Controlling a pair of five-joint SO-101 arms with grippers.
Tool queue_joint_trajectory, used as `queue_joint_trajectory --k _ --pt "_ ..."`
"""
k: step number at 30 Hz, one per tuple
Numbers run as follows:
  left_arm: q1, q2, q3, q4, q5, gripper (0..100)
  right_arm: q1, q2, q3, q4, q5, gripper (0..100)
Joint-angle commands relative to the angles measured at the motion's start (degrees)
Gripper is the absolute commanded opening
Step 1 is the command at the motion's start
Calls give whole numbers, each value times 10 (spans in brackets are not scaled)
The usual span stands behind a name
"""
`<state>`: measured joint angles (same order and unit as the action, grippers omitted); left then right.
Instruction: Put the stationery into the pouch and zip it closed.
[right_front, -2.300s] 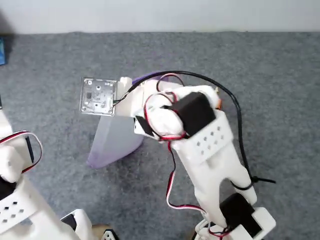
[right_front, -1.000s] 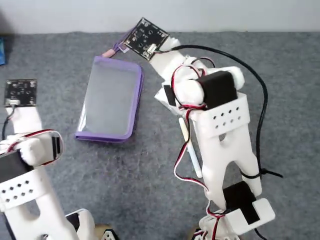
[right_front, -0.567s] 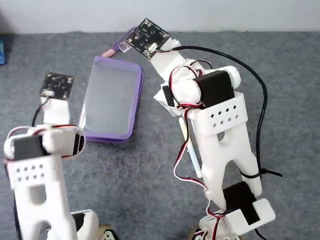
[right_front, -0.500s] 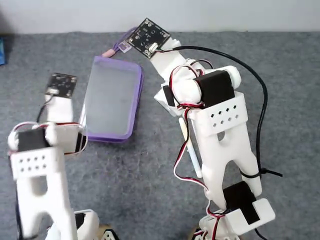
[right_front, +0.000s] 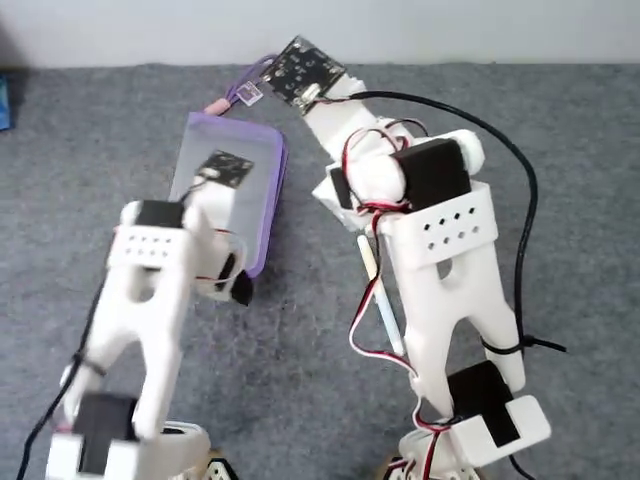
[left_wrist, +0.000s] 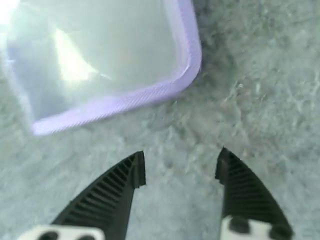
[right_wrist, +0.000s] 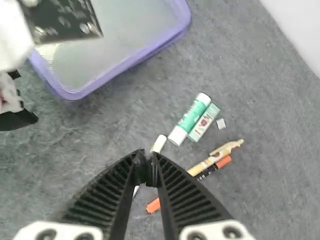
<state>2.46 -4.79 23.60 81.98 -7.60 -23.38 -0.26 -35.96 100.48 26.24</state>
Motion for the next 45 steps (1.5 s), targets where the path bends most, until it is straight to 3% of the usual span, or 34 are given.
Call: queue_joint_trajectory --k 1,6,13,17,24,30,39,45 --pt "5 62 -86 -15 6 246 27 -2 -3 24 -7 9" --pt "24 134 -179 -7 6 246 55 -7 38 23 -7 9" --pt "61 195 -196 -24 45 246 64 -8 46 22 -6 11" --pt "50 201 -196 -33 53 233 65 -8 46 22 -4 11" --pt "30 206 -196 -62 13 113 65 -8 46 20 -4 11" --pt "27 207 -193 -80 10 112 65 -8 46 20 -4 11" --pt "-11 207 -103 -150 5 86 65 -8 46 21 -4 10" --pt "-49 206 -33 -139 -76 16 65 -9 46 21 -6 9"
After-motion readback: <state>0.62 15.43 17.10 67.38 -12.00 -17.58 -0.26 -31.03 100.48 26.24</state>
